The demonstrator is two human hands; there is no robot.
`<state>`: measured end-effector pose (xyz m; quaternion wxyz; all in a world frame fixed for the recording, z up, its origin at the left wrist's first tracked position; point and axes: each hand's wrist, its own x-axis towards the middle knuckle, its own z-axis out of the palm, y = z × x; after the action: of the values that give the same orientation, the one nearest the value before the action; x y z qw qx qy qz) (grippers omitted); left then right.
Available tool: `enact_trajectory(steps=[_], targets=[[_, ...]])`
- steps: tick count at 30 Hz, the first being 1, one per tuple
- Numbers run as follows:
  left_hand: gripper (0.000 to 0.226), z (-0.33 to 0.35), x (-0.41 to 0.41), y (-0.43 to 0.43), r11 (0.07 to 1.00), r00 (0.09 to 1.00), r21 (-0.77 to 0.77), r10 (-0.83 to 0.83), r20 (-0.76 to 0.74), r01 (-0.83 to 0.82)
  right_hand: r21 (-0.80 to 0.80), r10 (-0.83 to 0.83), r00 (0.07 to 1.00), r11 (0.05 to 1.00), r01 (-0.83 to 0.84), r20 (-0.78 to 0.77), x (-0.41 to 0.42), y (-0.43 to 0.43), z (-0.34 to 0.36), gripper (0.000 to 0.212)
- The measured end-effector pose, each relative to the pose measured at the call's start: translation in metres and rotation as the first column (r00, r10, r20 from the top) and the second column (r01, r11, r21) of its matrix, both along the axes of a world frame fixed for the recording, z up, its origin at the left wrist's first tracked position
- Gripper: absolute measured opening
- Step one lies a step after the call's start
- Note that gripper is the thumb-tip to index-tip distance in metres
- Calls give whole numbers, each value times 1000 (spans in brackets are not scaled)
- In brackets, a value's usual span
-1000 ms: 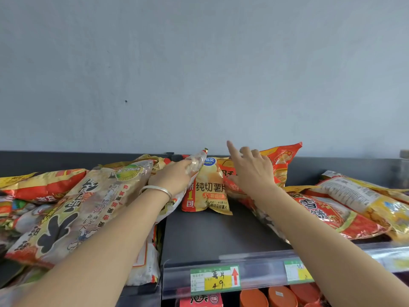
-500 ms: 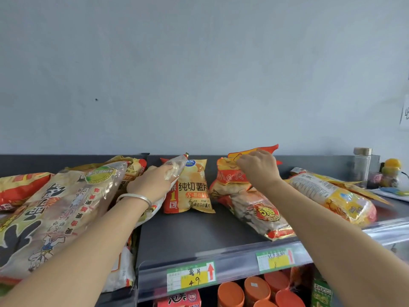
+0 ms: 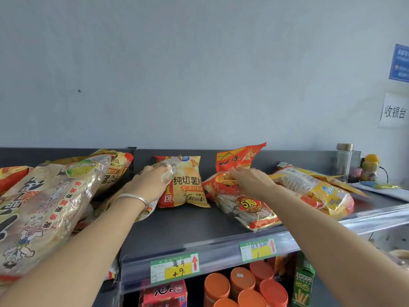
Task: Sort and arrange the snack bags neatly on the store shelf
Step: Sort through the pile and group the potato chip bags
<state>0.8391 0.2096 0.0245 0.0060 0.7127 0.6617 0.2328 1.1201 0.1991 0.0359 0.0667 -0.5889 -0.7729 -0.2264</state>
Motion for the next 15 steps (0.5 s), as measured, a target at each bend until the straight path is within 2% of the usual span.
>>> enact_trajectory(steps=[4, 7, 12, 15], targets=[[46, -2, -3, 0, 1000, 1000, 9, -12, 27, 12, 214, -105, 988, 974, 78, 117, 7, 4, 5, 36], [46, -6, -3, -2, 999, 999, 30, -19, 42, 18, 220, -225, 963, 957, 189, 150, 14, 12, 1, 30], [41, -9, -3, -5, 999, 998, 38, -24, 58, 22, -60, -250, 966, 966, 253, 60, 8, 19, -4, 26], [41, -9, -2, -6, 1000, 999, 13, -23, 44, 23, -266, -137, 980, 959, 96, -142, -13, 13, 17, 38]])
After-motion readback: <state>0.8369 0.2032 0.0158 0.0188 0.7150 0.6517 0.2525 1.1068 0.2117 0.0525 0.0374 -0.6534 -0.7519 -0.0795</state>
